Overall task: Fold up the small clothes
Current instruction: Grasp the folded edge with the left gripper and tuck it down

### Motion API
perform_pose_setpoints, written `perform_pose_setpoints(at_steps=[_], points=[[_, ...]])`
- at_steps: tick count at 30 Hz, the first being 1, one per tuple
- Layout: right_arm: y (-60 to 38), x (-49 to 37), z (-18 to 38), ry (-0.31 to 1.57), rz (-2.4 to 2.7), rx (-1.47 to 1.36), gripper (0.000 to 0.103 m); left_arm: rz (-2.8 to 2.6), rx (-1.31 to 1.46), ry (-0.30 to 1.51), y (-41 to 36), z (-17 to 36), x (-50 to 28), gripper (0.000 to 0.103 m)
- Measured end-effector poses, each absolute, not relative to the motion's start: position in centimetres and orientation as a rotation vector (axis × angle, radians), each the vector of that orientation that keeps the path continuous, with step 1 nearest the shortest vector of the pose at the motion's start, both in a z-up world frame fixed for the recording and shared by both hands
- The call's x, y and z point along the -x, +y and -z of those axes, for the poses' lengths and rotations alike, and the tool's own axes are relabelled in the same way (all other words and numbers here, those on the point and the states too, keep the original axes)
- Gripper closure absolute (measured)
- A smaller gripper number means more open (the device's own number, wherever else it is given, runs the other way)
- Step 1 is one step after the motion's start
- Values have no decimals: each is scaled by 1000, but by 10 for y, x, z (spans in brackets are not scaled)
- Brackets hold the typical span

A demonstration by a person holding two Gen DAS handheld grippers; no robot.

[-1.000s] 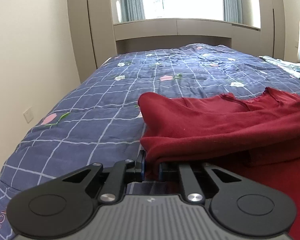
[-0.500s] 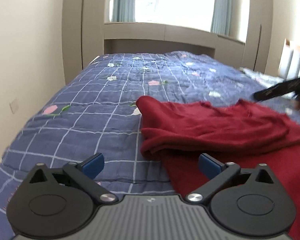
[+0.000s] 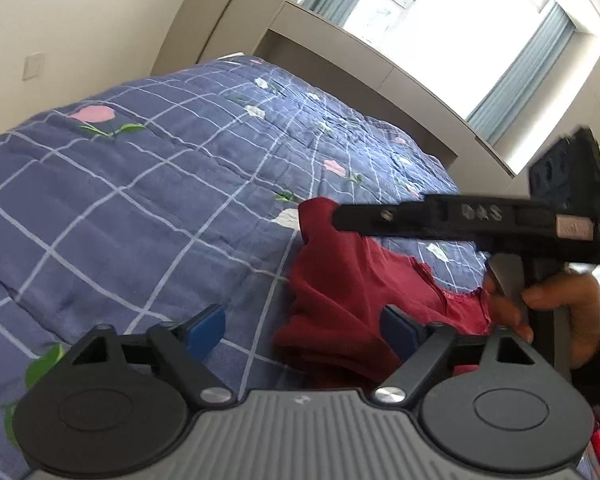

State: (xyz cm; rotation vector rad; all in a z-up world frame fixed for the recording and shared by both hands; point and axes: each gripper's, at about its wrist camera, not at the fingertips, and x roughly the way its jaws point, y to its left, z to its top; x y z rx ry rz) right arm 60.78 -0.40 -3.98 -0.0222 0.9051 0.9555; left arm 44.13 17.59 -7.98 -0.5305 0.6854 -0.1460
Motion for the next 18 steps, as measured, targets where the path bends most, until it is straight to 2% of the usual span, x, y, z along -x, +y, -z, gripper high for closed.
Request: perform_pose_setpoints(at_steps=[1, 2, 4, 5, 6, 7, 10, 15, 16, 17, 18], points=[[-2, -608, 40, 904, -961, 30, 90, 159, 531, 689, 175, 81, -442, 31], [1, -609, 39, 901, -962, 43, 98, 176, 536, 692, 175, 83, -444, 37], [4, -606, 36, 880, -960, 75, 99, 212, 546, 700, 175, 85, -447, 66], [6, -604, 35, 857, -958, 90, 99, 209, 540, 700, 174, 86, -447, 71], [6, -602, 32, 830, -949, 102, 99, 208, 527, 701, 173, 85, -448, 86], [5, -601, 31, 809, -944, 105, 100, 202, 519, 710, 173, 86, -448, 88], [6, -603, 29, 771, -916, 104, 100, 159, 548, 711, 176, 85, -447, 91], [15, -607, 47, 780, -886, 148, 100, 103, 636, 741, 185, 93, -446, 90], [17, -607, 51, 782, -879, 152, 98, 94, 641, 740, 187, 94, -445, 83], [17, -608, 53, 782, -870, 153, 92, 77, 634, 740, 187, 94, -444, 75], [16, -609, 54, 783, -854, 149, 85, 58, 621, 736, 187, 92, -442, 59]])
